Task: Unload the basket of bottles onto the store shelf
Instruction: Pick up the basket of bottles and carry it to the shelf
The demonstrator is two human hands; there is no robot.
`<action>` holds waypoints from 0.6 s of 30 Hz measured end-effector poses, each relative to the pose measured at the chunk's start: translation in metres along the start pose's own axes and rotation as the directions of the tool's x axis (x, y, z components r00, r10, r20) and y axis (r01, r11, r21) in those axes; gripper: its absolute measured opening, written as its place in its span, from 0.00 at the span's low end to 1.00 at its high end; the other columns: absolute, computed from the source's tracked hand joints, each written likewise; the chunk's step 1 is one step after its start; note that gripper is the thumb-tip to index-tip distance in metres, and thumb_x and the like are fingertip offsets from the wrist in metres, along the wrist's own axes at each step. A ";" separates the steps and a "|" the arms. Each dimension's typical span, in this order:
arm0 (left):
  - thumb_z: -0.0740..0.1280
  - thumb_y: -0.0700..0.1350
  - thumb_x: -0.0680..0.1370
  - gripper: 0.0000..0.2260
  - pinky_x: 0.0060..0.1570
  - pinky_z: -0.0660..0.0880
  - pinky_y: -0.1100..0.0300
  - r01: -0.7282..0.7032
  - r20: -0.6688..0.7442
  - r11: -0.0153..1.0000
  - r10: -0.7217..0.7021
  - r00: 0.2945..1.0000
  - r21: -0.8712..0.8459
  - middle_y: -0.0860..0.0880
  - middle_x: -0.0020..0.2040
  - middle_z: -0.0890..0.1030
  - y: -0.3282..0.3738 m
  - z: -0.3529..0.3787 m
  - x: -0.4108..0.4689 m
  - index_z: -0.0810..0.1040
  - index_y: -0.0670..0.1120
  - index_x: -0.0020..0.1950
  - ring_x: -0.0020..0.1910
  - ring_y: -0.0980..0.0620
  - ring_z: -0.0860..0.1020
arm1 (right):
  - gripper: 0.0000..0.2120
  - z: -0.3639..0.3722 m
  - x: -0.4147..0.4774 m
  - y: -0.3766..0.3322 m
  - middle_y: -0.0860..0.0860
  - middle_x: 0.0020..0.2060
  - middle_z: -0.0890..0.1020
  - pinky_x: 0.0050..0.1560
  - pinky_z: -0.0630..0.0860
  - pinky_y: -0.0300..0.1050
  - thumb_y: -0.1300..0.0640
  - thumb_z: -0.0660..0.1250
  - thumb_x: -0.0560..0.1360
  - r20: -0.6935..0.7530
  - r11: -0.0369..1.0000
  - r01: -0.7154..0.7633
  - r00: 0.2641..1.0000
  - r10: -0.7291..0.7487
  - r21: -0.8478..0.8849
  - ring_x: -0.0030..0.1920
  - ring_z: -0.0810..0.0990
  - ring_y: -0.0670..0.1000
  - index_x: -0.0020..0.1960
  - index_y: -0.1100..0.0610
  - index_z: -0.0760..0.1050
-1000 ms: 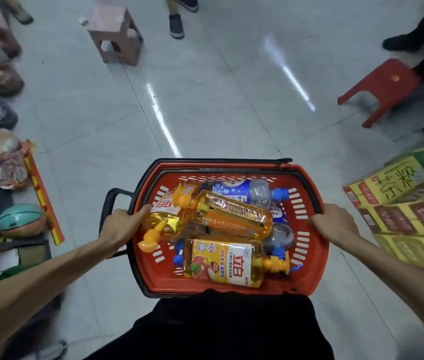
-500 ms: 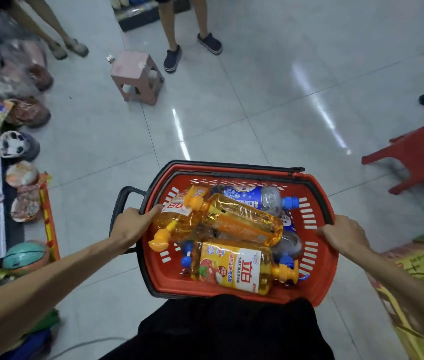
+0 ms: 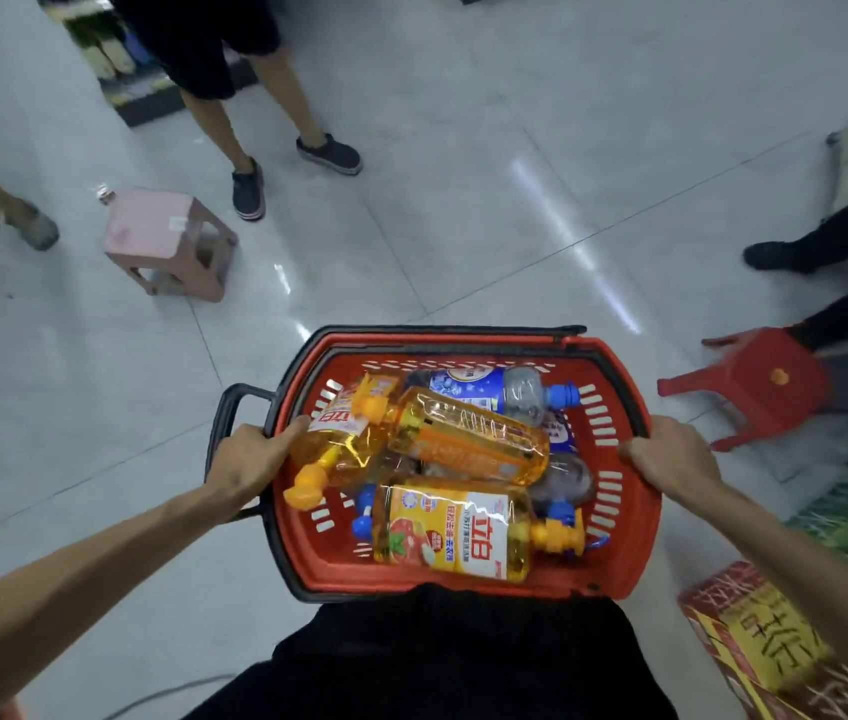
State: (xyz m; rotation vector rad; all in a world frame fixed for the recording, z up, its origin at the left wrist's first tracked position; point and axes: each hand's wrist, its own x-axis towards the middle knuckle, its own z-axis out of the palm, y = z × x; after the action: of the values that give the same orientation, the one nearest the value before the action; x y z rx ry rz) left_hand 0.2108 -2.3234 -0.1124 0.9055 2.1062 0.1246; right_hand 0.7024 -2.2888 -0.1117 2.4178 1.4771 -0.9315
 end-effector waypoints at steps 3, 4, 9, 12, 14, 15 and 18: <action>0.67 0.70 0.76 0.32 0.33 0.73 0.55 -0.004 0.018 1.000 0.004 1.000 0.014 0.43 0.37 0.83 0.058 -0.002 0.038 0.81 0.39 0.40 0.38 0.44 0.82 | 0.09 -0.029 0.050 -0.014 0.51 0.38 0.84 0.33 0.72 0.41 0.49 0.68 0.76 -0.008 0.999 -0.021 1.000 0.022 0.028 0.34 0.81 0.51 0.50 0.54 0.81; 0.67 0.69 0.76 0.31 0.33 0.72 0.56 -0.012 0.020 0.999 0.012 1.000 0.031 0.43 0.37 0.83 0.081 -0.002 0.052 0.81 0.39 0.40 0.37 0.44 0.81 | 0.10 -0.036 0.071 -0.016 0.50 0.38 0.84 0.34 0.73 0.42 0.48 0.68 0.76 -0.003 0.999 -0.023 1.000 0.024 0.037 0.34 0.82 0.51 0.50 0.53 0.81; 0.67 0.71 0.75 0.32 0.36 0.78 0.53 -0.015 -0.005 0.998 0.016 1.000 0.065 0.44 0.36 0.83 0.196 0.000 0.122 0.81 0.40 0.39 0.37 0.43 0.82 | 0.08 -0.092 0.182 -0.048 0.50 0.38 0.82 0.33 0.71 0.41 0.50 0.67 0.77 0.042 0.998 -0.023 0.999 0.020 0.060 0.32 0.78 0.48 0.49 0.53 0.80; 0.68 0.72 0.74 0.32 0.39 0.82 0.51 0.042 -0.006 0.999 -0.042 0.999 0.035 0.44 0.37 0.85 0.256 -0.003 0.153 0.83 0.40 0.40 0.38 0.43 0.84 | 0.08 -0.138 0.247 -0.074 0.49 0.34 0.80 0.32 0.69 0.39 0.51 0.67 0.76 0.060 0.998 -0.031 0.998 0.028 0.049 0.31 0.77 0.48 0.48 0.55 0.81; 0.67 0.71 0.75 0.32 0.36 0.77 0.54 0.051 -0.023 0.998 -0.050 0.998 0.049 0.44 0.38 0.85 0.297 -0.009 0.174 0.82 0.40 0.41 0.39 0.43 0.83 | 0.08 -0.165 0.287 -0.089 0.48 0.34 0.81 0.31 0.70 0.39 0.52 0.67 0.74 0.072 0.998 -0.038 0.997 0.035 0.044 0.32 0.79 0.50 0.48 0.55 0.81; 0.67 0.71 0.75 0.31 0.35 0.75 0.55 0.044 -0.032 0.997 -0.043 0.999 0.060 0.43 0.38 0.84 0.317 -0.012 0.186 0.82 0.40 0.41 0.39 0.44 0.83 | 0.08 -0.179 0.304 -0.099 0.48 0.34 0.81 0.31 0.71 0.39 0.52 0.67 0.74 0.082 0.998 -0.044 0.996 0.040 0.044 0.32 0.80 0.50 0.47 0.55 0.81; 0.67 0.71 0.75 0.31 0.39 0.79 0.53 0.040 -0.049 0.997 -0.037 0.998 0.063 0.44 0.37 0.84 0.371 -0.020 0.228 0.83 0.41 0.40 0.38 0.45 0.83 | 0.06 -0.215 0.355 -0.130 0.48 0.33 0.80 0.31 0.70 0.39 0.53 0.68 0.76 0.109 0.998 -0.042 0.993 0.037 0.040 0.32 0.79 0.50 0.46 0.54 0.81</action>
State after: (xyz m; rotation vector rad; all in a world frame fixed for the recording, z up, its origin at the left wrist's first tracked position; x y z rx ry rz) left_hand 0.3118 -1.8998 -0.1071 0.9072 2.1815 0.0593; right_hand 0.7970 -1.8643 -0.1247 2.3745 1.3814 -1.0774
